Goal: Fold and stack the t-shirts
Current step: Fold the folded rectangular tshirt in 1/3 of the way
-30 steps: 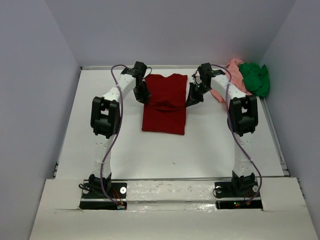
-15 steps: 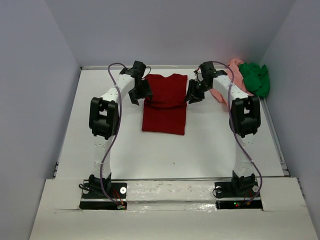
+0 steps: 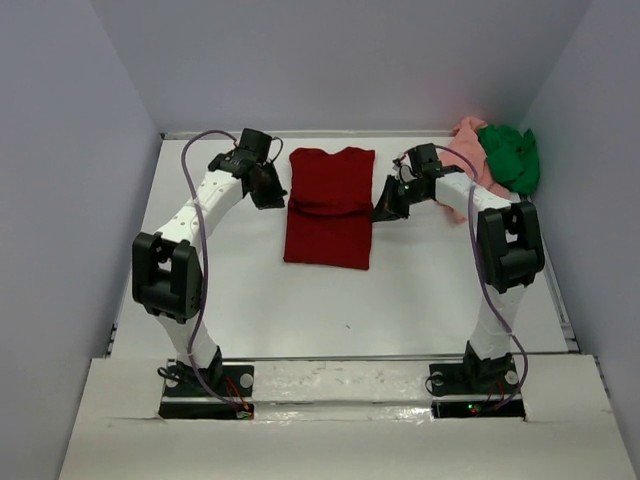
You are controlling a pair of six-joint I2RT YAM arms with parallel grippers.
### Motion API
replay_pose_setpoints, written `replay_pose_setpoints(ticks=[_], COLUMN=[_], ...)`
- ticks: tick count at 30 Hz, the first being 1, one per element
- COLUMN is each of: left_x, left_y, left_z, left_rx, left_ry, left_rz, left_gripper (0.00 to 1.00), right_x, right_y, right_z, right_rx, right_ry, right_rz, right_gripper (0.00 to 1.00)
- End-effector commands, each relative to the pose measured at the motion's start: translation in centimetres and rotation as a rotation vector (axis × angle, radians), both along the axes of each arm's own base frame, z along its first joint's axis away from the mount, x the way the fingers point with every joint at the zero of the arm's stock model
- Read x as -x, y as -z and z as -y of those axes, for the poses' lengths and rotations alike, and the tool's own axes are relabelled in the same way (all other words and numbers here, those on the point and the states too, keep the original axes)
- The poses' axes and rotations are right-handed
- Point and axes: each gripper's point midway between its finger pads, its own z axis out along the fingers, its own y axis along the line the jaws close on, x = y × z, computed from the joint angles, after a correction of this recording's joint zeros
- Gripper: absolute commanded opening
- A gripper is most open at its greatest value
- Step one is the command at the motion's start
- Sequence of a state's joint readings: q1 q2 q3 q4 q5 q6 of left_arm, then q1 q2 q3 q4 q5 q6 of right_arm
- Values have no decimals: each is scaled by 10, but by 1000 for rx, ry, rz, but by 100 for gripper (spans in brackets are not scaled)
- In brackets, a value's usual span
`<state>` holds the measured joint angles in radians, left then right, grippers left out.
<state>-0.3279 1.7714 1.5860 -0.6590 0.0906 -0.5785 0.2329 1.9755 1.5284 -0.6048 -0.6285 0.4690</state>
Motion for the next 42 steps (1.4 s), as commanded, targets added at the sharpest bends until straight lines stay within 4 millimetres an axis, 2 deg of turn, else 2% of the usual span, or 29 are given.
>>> replay_pose_setpoints(ticks=[1,2,3,4,5,6,7,8,9,12,15,22,28,32,42], left_x=[25,38,43,52,56,59,60,65,67,67,66,60,58,63,64], left_y=[23,35,40,49,50,53,51,57,59,60,61,62,70,93,122], left_z=[11,11,12,17,18,21,26,27,29,33,39,53,66,70,72], left_rx=[69,75,88,119,132,140,167,174,181,207,229,294,341,355,351], left_ry=[60,70,78,99,105,114,132,139,150,174,202,230,254,257,265], left_rz=[-55,-89,-99,-110,-112,-115,-98,-111,-109,-94,-77,-72,-94,-148,-215], left_gripper=[0,0,0,0,0,0,0,0,0,0,0,0,0,0,0], right_x=[6,5,5,13,9,13,12,11,16,13,9,8,7,-1,-13], right_y=[-7,-4,0,2,3,8,6,5,11,8,11,21,31,30,23], right_z=[-25,-32,-34,-46,-48,-59,-66,-73,-84,-102,-110,-115,-119,-122,-134], right_rx=[-135,-153,-165,-180,-189,-192,-199,-205,-206,-225,-237,-229,-220,-221,-238], right_ry=[-18,-18,-15,-33,-32,-56,-60,-70,-93,-113,-108,-109,-113,-113,-114], right_rz=[23,23,15,-5,6,-5,-4,3,-12,-3,-8,-25,-23,-3,11], right_gripper=[0,0,0,0,0,0,0,0,0,0,0,0,0,0,0])
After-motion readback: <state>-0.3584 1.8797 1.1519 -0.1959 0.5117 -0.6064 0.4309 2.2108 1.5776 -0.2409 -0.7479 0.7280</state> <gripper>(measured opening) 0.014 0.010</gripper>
